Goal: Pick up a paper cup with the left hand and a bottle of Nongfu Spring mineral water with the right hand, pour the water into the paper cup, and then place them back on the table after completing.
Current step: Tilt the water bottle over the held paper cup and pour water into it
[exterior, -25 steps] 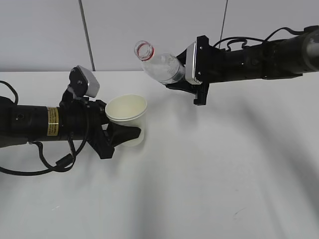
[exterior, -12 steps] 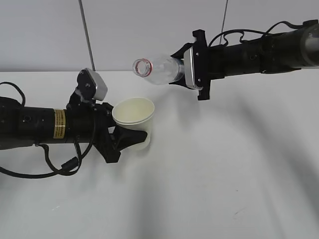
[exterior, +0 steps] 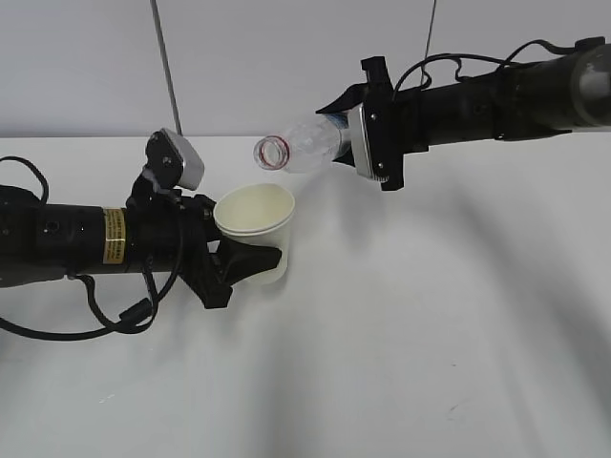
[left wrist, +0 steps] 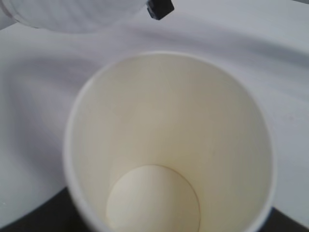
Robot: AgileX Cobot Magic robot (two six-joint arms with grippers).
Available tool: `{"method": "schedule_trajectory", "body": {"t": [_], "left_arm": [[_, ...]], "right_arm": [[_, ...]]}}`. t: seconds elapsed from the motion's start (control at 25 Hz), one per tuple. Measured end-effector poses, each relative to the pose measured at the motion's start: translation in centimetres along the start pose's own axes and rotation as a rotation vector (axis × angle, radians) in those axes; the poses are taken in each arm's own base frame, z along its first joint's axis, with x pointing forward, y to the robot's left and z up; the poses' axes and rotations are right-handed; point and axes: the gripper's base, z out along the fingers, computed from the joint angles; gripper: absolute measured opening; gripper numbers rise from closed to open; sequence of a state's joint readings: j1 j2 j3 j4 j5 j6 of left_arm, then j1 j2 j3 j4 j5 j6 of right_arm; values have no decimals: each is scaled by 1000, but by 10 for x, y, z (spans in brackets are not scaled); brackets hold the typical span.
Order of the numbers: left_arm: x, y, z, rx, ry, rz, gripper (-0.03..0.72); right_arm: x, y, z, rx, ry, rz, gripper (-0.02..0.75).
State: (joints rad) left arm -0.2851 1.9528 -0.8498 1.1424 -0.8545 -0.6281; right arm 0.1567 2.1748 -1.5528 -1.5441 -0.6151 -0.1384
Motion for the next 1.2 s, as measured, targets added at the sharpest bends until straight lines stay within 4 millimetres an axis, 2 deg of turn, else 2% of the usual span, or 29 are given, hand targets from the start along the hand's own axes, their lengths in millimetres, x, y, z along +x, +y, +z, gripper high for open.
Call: {"method": "schedule_trajectory", "body": {"t": [0.64,1.2], "left_arm": [[0,-6,4,24,19,17,391],[2,-5,4,11,37,18,391]], "right_arm": [[1,-13,0,31,11,-93,441],[-5,-13,3,29,1,-218,441]]}}
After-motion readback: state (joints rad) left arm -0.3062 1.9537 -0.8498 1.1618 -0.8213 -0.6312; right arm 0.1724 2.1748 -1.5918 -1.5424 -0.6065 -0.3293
